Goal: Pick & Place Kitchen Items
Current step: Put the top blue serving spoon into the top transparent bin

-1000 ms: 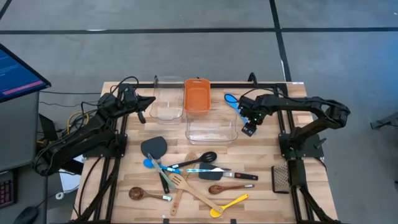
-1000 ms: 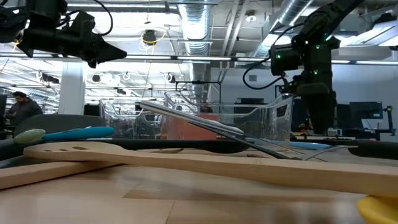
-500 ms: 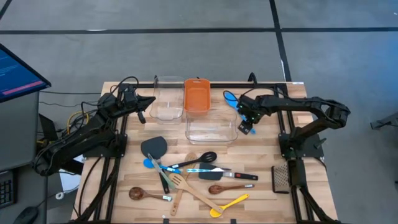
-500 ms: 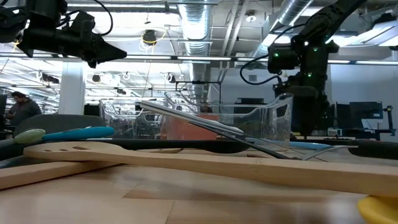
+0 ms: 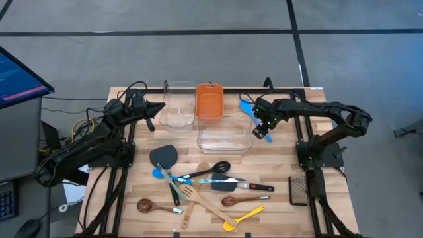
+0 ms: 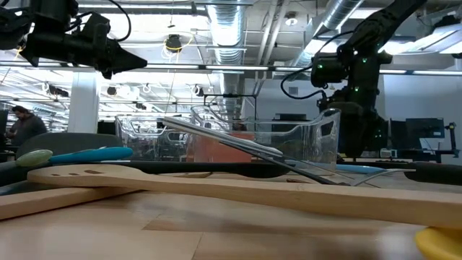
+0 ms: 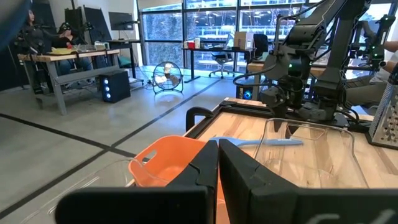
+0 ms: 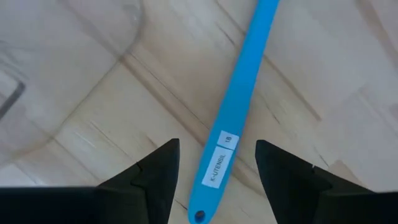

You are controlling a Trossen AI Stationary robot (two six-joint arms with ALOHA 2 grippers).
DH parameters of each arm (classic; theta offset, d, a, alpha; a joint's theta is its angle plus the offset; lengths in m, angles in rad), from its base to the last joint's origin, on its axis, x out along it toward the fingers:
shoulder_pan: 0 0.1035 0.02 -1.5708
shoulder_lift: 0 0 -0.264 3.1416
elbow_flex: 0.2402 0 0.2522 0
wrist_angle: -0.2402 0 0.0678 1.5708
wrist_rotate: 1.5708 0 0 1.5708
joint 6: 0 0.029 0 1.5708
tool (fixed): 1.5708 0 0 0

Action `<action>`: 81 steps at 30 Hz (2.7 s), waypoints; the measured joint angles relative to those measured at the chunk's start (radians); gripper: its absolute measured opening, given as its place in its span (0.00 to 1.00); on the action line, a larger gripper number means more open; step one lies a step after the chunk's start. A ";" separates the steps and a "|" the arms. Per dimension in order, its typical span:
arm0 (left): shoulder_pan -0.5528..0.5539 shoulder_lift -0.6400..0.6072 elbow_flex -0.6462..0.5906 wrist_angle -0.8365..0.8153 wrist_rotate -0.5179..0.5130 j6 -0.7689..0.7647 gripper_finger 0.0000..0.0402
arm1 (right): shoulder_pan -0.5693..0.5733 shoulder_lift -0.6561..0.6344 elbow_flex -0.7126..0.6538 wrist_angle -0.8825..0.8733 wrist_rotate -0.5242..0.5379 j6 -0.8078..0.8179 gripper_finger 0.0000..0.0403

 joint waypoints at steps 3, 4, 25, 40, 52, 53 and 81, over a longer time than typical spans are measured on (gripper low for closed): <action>0.000 0.000 0.000 -0.003 0.000 0.000 0.01 | 0.001 -0.001 -0.027 0.033 0.000 0.029 0.50; 0.000 0.000 0.000 -0.004 0.000 0.000 0.01 | 0.001 -0.001 -0.041 0.040 -0.007 0.043 0.50; 0.000 0.000 0.000 -0.006 0.000 0.000 0.01 | 0.000 -0.068 -0.088 0.105 -0.027 0.076 0.45; 0.000 0.000 0.000 -0.007 0.000 0.000 0.01 | -0.003 -0.115 -0.130 0.033 -0.045 0.080 0.44; 0.000 0.000 0.000 -0.008 0.000 0.000 0.01 | -0.004 -0.115 -0.181 0.137 -0.012 0.080 0.45; 0.000 0.000 0.000 -0.008 0.000 0.000 0.01 | -0.004 -0.115 -0.181 0.137 -0.002 0.081 0.45; 0.000 0.000 0.000 -0.010 0.000 0.000 0.01 | 0.028 -0.020 -0.181 0.157 0.048 0.128 0.20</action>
